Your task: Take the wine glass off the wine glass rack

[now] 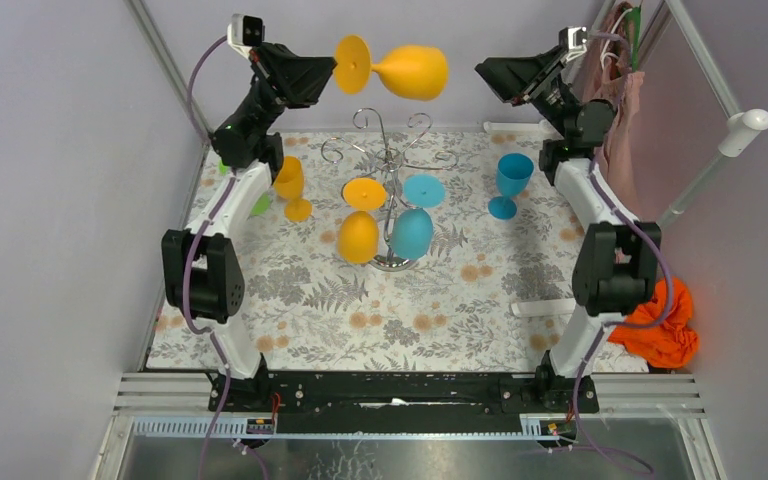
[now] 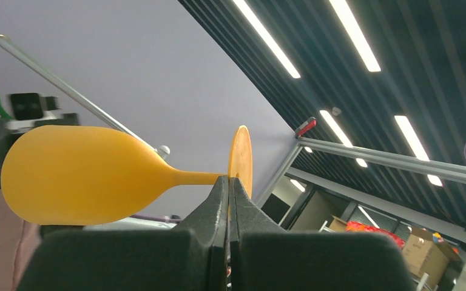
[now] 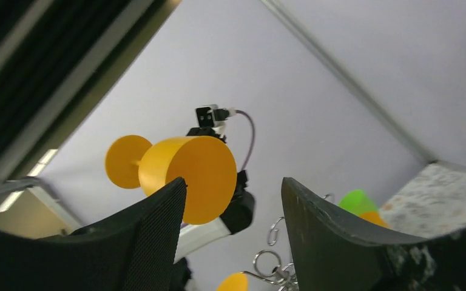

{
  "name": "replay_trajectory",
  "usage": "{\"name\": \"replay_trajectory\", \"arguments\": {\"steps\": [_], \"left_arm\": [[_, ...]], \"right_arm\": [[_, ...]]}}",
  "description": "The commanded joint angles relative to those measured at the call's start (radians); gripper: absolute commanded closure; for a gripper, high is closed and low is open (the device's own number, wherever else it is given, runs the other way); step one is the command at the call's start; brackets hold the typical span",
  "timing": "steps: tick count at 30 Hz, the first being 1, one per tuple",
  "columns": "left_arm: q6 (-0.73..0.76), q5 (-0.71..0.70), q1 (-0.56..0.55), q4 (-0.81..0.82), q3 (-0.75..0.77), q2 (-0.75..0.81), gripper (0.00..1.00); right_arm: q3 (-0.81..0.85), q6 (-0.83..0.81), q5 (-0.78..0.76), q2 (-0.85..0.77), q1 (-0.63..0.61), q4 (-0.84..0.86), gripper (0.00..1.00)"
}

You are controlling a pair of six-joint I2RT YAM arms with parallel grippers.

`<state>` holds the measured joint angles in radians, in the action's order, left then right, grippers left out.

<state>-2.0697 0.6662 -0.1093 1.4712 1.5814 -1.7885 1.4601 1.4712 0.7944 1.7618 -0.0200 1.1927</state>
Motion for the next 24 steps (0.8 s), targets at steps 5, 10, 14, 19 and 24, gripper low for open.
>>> {"name": "replay_trajectory", "arguments": {"steps": [5,10,14,19,24], "left_arm": [[-0.109,-0.003,-0.026,0.141,0.064,-0.031,1.0],[-0.118,-0.004,-0.027,0.14,0.082,-0.051,1.0],[-0.122,-0.006,-0.033,0.14,0.089,-0.061,1.0],[-0.121,0.005,-0.037,0.14,0.085,-0.061,1.0],[-0.118,0.012,-0.041,0.14,0.065,-0.055,1.0]], "right_arm": [[0.181,0.452,0.112,0.128,-0.036,0.534,0.34],[0.189,0.453,0.119,0.106,-0.087,0.533,0.34],[0.24,0.482,0.119,0.132,-0.136,0.532,0.34],[0.308,0.503,0.112,0.168,-0.207,0.53,0.34],[0.365,0.518,0.11,0.197,-0.263,0.515,0.34]]}}
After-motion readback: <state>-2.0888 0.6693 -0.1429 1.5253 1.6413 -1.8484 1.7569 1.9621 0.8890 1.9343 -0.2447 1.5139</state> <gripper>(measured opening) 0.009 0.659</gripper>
